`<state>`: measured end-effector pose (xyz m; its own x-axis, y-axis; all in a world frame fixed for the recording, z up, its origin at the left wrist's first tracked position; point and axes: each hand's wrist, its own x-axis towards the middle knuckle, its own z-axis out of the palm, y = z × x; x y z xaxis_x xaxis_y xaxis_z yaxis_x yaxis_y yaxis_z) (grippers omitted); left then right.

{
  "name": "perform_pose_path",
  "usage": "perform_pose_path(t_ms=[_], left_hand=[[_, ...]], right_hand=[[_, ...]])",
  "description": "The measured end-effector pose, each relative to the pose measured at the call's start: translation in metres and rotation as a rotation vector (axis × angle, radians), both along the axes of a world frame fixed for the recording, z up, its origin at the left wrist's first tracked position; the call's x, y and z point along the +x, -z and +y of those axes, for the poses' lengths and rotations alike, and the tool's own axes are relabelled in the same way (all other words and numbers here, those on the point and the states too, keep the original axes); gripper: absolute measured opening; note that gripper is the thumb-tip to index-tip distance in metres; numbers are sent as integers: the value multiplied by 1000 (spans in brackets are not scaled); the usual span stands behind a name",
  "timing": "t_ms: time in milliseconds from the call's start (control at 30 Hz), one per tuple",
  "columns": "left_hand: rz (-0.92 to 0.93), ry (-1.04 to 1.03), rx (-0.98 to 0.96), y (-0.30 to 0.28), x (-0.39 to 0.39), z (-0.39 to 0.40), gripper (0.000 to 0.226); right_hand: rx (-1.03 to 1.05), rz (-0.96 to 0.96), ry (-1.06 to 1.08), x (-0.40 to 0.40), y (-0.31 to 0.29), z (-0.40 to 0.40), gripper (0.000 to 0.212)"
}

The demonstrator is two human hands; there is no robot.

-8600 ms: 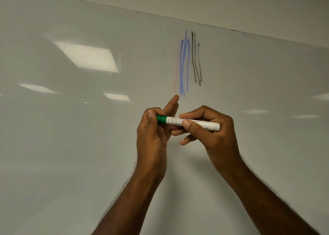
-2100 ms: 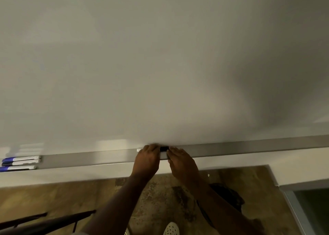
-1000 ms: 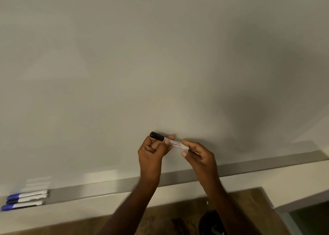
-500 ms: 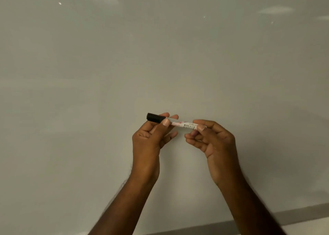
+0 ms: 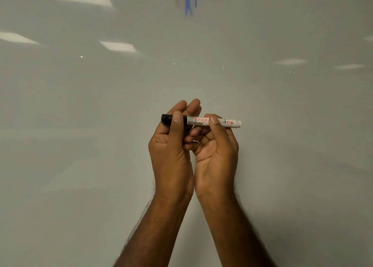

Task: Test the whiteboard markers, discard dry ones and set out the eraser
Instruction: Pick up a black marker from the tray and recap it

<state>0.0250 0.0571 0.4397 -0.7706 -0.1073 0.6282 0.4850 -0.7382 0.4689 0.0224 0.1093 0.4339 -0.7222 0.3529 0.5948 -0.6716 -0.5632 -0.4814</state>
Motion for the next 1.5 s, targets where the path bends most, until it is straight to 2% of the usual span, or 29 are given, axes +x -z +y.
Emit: perform_pose_path(t_ms=[167, 333, 400, 533, 667, 800, 900, 967, 1100, 1267, 1400, 1500], left_hand=[[-31, 7, 20, -1, -1, 0, 36], [58, 156, 11, 4, -9, -4, 44], [89, 186, 10, 8, -13, -3, 41], [73, 101, -28, 12, -19, 0, 28], [-25, 74, -5, 7, -22, -2, 28], [-77, 129, 21, 6, -23, 0, 35], [-32, 172, 65, 4, -21, 1, 51], [3, 162, 59, 3, -20, 1, 52], [4, 71, 58, 6, -23, 1, 23], [-57, -46, 96, 11, -29, 3, 37], [-83, -153, 95, 18, -31, 6, 29], [-135, -132, 144, 16, -28, 3, 24]], right_hand=[[-10, -37, 44, -3, -4, -9, 22], [-74, -78, 22, -8, -3, -3, 27], [-92, -86, 22, -7, -4, -2, 28], [-112, -99, 24, -10, -2, -2, 28], [-9, -75, 65, -14, 0, -4, 38], [-33, -111, 68, -17, -1, -7, 35], [-53, -120, 54, -17, -2, -7, 36], [-50, -110, 56, -17, -2, -6, 37], [-60, -73, 47, -18, -1, -7, 37], [-48, -67, 28, -22, 0, -6, 31], [-25, -45, 78, -23, 4, -7, 31], [-59, -54, 128, -22, 5, -6, 25]])
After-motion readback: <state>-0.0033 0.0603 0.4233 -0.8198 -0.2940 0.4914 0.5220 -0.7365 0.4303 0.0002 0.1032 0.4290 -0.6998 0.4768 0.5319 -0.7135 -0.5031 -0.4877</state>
